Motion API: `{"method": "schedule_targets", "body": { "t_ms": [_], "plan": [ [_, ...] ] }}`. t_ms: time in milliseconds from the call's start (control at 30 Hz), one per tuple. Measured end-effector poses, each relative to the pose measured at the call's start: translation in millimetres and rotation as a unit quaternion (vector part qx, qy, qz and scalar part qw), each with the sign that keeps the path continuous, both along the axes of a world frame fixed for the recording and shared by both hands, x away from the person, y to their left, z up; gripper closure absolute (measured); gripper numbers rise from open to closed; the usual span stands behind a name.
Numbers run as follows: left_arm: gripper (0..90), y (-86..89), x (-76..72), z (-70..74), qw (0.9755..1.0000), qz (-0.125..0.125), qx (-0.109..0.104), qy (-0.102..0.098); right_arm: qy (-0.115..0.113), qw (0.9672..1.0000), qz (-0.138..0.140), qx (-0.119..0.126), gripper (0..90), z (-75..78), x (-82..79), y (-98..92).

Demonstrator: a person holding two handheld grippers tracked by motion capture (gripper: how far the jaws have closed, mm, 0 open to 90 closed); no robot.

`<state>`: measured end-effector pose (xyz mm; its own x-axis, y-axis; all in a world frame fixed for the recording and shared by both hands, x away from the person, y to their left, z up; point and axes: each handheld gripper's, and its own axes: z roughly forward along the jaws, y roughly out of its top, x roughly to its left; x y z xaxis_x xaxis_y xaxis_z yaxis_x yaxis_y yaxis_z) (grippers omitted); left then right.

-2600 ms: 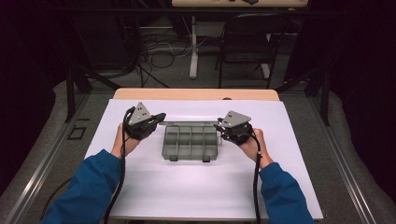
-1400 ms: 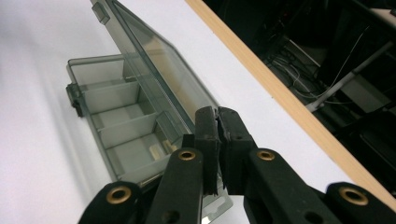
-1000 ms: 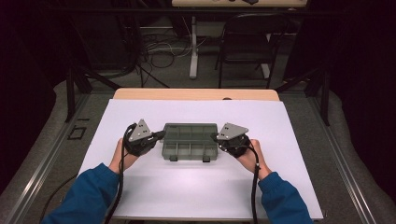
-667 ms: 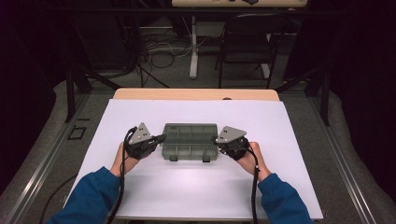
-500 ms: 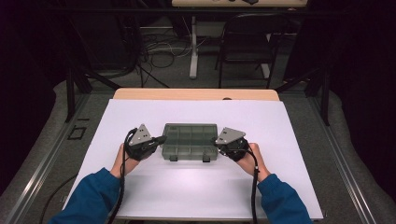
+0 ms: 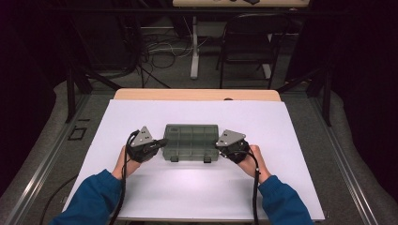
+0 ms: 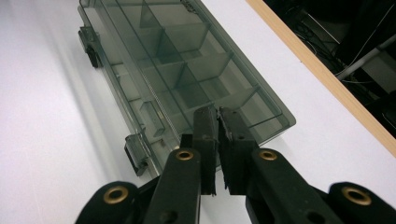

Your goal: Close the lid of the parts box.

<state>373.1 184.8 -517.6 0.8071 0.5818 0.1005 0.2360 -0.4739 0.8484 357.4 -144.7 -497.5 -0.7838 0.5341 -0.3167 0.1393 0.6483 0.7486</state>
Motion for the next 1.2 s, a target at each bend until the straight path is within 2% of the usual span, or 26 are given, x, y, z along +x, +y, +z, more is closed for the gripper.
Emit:
{"method": "schedule_targets", "body": {
  "t_ms": [400, 700, 900, 1067, 1200],
  "plan": [
    [90.0, -2.1, -0.1, -6.2, 0.9999, -0.005, 0.010, 0.002, 0.004, 0.9999, 0.009, -0.013, 88.0, -5.9, -1.2, 5.4],
    [90.0, -2.0, 0.9, -11.5, 0.9998, -0.005, 0.020, 0.007, 0.020, 0.9996, 0.007, -0.021, 88.3, -14.3, 1.3, 6.5],
    [90.0, -5.4, -1.6, -18.5, 0.9994, -0.015, 0.030, 0.012, 0.030, 0.9991, 0.005, -0.030, 89.9, -20.3, 1.8, 8.7],
    [90.0, -4.5, -1.7, -20.3, 0.9997, -0.012, 0.017, 0.016, 0.045, 0.9988, -0.001, -0.018, 90.0, -22.0, 4.3, 7.8],
    [89.7, -5.6, -3.9, -20.4, 0.9997, -0.008, 0.020, 0.010, 0.045, 0.9989, -0.008, -0.009, 88.3, -22.6, 4.0, 7.3]
  ]
}}
